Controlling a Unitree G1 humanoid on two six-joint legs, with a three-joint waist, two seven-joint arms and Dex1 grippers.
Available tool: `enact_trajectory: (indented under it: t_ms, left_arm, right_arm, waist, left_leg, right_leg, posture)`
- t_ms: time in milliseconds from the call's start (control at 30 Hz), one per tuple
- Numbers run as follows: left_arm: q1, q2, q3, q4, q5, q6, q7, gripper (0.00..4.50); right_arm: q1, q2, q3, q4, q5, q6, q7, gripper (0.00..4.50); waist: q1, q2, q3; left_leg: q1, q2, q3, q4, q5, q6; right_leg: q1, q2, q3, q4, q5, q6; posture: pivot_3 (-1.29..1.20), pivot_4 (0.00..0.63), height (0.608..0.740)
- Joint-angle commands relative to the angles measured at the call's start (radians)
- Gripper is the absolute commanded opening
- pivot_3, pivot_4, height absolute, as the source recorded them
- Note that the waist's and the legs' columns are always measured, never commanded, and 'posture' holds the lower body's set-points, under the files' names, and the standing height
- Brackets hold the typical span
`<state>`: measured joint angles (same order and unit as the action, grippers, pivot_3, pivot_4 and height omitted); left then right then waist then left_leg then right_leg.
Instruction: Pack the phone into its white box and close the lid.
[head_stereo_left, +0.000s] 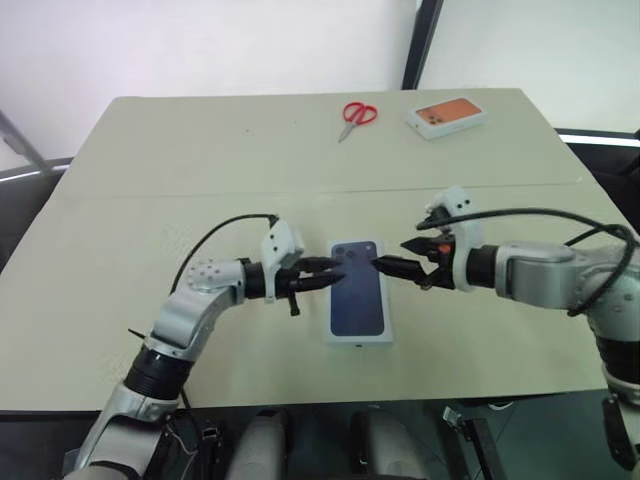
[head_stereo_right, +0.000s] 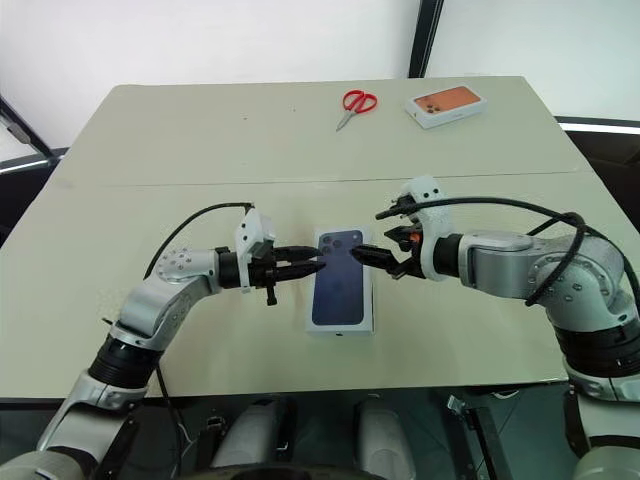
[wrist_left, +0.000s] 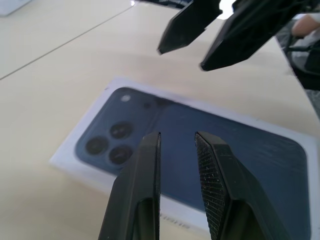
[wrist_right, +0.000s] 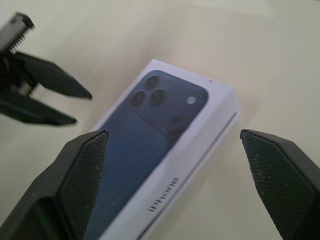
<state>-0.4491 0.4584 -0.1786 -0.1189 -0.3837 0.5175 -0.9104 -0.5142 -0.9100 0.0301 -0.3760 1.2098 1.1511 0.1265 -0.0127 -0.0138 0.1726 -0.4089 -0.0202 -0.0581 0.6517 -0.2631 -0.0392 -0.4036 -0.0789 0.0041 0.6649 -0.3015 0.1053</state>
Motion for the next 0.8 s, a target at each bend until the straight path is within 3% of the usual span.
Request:
enact_trajectory:
  t_ms: [33, 233, 433, 500, 800]
  left_arm:
    - [-0.008, 0.066, 0.06, -0.038, -0.01, 0.07, 0.016, 1.13]
    - [-0.007, 0.193, 0.016, -0.082, 0.002, 0.227, 0.002, 1.13]
    - [-0.043, 0.187, -0.095, -0.111, 0.04, 0.345, 0.025, 1.13]
    - [-0.075, 0.139, -0.117, -0.102, 0.035, 0.401, 0.06, 1.13]
    - [-0.113, 0.036, -0.158, -0.102, 0.032, 0.433, 0.101, 1.13]
  right_arm:
    - [0.017, -0.068, 0.025, -0.062, -0.172, -0.074, 0.131, 3.08]
    - [0.041, -0.139, 0.113, -0.067, -0.439, -0.192, 0.296, 0.05]
    - [0.061, -0.191, 0.211, -0.104, -0.672, -0.304, 0.422, 0.05]
    - [0.075, -0.188, 0.231, -0.137, -0.72, -0.32, 0.448, 0.05]
    - [0.078, -0.105, 0.253, -0.193, -0.814, -0.285, 0.489, 0.05]
  waist:
    - [-0.003, 0.0, 0.0]
    - [-0.001, 0.0, 0.0]
    - [0.002, 0.0, 0.001]
    - [0.001, 0.0, 0.001]
    - [0.001, 0.0, 0.001]
  left_leg:
    - [0.0, 0.0, 0.0, 0.0, 0.0, 0.0]
    - [0.0, 0.0, 0.0, 0.0, 0.0, 0.0]
    - [0.0, -0.001, 0.0, 0.0, 0.0, 0.0]
    - [0.0, -0.001, 0.0, 0.0, 0.0, 0.0]
    - [0.0, 0.0, -0.001, 0.0, 0.0, 0.0]
  right_leg:
    - [0.0, 0.0, 0.0, 0.0, 0.0, 0.0]
    - [0.0, 0.0, 0.0, 0.0, 0.0, 0.0]
    - [0.0, -0.001, 0.0, 0.0, 0.0, 0.0]
    - [0.0, -0.001, 0.0, 0.0, 0.0, 0.0]
    - [0.0, 0.0, 0.0, 0.0, 0.0, 0.0]
  posture:
    - [0.0, 0.15, 0.74]
    - [0.0, 0.15, 0.74]
    - [0.0, 0.15, 0.74]
    - [0.0, 0.15, 0.74]
    - [0.0, 0.15, 0.74]
